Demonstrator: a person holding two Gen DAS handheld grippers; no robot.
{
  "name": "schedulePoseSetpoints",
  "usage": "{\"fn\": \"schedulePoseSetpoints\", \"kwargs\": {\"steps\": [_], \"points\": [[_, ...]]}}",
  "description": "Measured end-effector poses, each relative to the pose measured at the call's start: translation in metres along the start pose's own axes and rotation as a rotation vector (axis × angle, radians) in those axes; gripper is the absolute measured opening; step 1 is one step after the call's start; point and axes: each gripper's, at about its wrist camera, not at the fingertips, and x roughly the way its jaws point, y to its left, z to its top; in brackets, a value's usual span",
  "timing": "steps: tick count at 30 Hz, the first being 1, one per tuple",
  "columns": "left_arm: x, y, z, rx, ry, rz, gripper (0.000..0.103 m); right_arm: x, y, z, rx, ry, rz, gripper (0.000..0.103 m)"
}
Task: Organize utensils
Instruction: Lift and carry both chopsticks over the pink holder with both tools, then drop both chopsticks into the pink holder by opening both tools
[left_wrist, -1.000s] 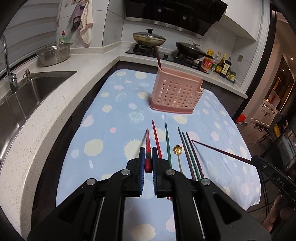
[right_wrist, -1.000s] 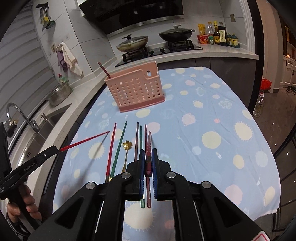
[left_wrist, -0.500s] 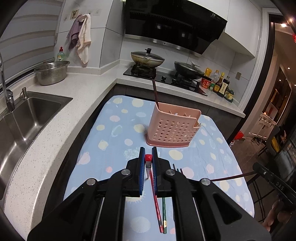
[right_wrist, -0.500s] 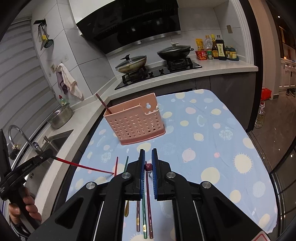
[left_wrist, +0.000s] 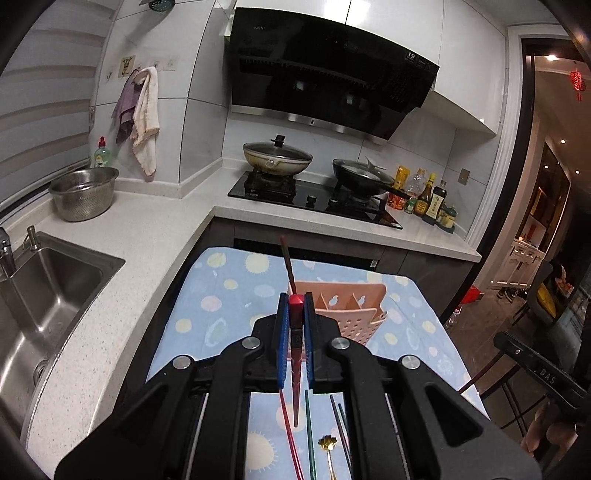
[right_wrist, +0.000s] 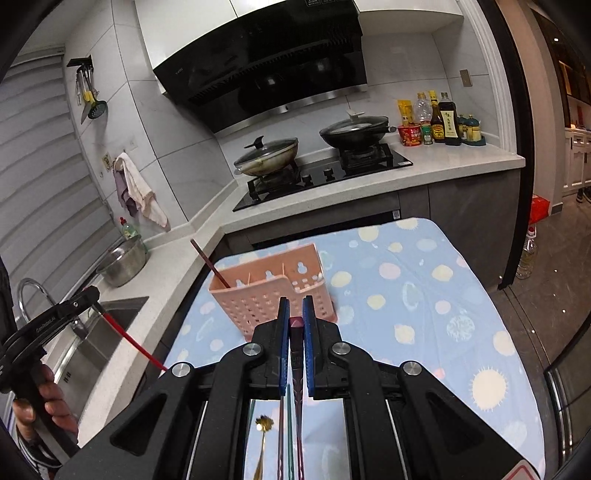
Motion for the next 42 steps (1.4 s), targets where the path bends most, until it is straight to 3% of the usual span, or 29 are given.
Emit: {"fn": "schedulePoseSetpoints", "kwargs": {"steps": [12,19,25,32,42], "points": [[0.025,-0.022,0.093,0.016,-0.138,-0.059,0.007,0.033,0.026,0.105,0.017,-0.123,0.101,0.007],[0.054,-0.025,0.121,0.027,-0.189,-0.051,0.007,0.061,0.038,0.135,0.015,-0.182,0.110,0.007],[0.085,-0.020,0.119,0.030,-0.173,-0.046,0.007,0.097,0.038,0.139,0.020,-0.172,0.096,0.007],[0.123,-0.013,0.099,0.028,-0.095,-0.021,0.007,0.136,0.031,0.121,0.017,-0.087,0.068,0.007],[0.141,-0.008,0.082,0.013,-0.039,-0.013,0.007,0.151,0.024,0.106,0.009,-0.047,0.038,0.008]]}}
